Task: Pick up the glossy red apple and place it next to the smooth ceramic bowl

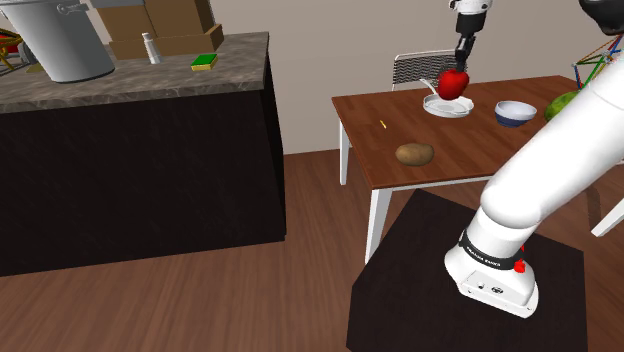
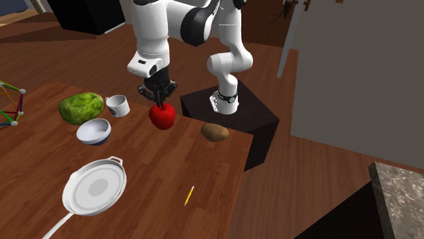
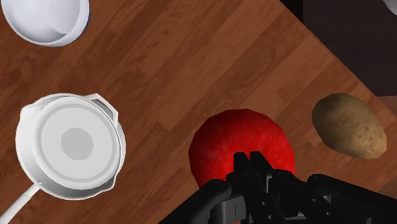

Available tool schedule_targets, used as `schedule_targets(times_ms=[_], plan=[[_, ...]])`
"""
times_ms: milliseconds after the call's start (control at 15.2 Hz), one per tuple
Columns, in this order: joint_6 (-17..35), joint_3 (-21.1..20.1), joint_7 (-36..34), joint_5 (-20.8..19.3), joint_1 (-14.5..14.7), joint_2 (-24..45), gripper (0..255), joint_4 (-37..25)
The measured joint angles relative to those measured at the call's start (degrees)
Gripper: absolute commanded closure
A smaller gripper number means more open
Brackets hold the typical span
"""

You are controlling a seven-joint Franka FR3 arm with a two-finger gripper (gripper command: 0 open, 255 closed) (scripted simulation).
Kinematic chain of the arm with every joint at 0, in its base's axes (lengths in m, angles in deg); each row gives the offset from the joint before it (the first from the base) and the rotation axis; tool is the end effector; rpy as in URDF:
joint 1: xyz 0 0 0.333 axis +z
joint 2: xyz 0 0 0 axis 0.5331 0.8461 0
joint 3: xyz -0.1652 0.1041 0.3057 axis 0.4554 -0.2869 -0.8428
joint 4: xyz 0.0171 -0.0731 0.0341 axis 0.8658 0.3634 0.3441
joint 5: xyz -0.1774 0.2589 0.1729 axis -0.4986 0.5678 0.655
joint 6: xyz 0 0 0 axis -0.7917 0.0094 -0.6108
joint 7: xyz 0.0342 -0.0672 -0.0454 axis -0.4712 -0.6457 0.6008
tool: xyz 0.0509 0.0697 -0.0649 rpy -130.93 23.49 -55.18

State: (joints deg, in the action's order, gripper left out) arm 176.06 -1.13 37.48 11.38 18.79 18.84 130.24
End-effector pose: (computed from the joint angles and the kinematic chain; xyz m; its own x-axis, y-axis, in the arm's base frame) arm 0.2374 -0.4017 0.6172 0.9974 -0.0167 -0.0699 -0.0099 -0.9952 0.0976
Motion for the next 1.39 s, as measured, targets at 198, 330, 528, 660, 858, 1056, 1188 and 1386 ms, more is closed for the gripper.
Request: schedule_targets(times_ms=[198,330,528,660,858,1056,1188,1386], plan=[[1.0,3.8,5.4,1.7,-1.1,3.4,255,-2.8],[1.2,6.8,9.8,4.0,-1.9,6.8,255,-5.9],[0.9,10.3,16.0,8.0,-3.7,12.0,255,-10.6],[1.0,12.4,20.6,11.6,-5.6,16.3,255,-13.7],[0.9,14.2,28.0,18.7,-10.7,24.4,255,-19.5],[1.7,14.3,29.3,19.6,-11.6,25.4,255,-19.3],[3.1,14.3,29.3,19.5,-11.5,25.2,255,-17.8],[5.5,14.2,29.4,19.7,-11.5,25.4,255,-15.5]])
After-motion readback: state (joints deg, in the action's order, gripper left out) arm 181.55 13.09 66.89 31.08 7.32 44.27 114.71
